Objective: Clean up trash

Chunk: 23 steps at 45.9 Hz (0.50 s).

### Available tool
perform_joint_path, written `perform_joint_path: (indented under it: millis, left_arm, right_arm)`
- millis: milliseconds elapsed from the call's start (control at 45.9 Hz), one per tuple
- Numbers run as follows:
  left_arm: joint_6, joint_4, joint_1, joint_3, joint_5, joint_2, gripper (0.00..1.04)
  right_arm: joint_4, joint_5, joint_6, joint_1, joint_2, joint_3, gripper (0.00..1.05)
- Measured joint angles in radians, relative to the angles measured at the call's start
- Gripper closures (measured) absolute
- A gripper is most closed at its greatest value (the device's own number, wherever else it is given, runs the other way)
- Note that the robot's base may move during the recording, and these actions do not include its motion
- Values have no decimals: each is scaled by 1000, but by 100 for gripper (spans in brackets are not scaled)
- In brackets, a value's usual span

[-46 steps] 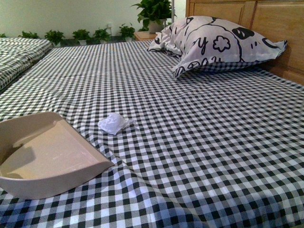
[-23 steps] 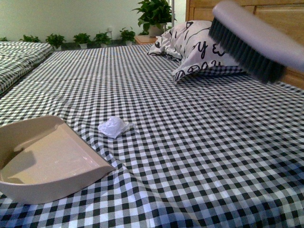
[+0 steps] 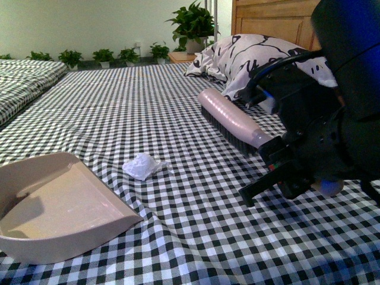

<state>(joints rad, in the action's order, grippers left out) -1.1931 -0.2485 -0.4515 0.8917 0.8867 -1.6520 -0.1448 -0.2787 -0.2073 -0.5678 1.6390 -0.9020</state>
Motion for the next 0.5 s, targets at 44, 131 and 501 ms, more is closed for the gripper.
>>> perform_joint_path:
  millis: [44, 131, 501]
  left_arm:
    - [0, 0, 0, 0, 0, 0, 76]
    - [0, 0, 0, 0, 0, 0, 76]
    - [0, 0, 0, 0, 0, 0, 76]
  right_arm:
    - [-10, -8, -3, -6, 26, -11, 85]
    - [-21, -20, -6, -18, 80, -43, 85]
    - [-4, -64, -7, -64, 216, -156, 85]
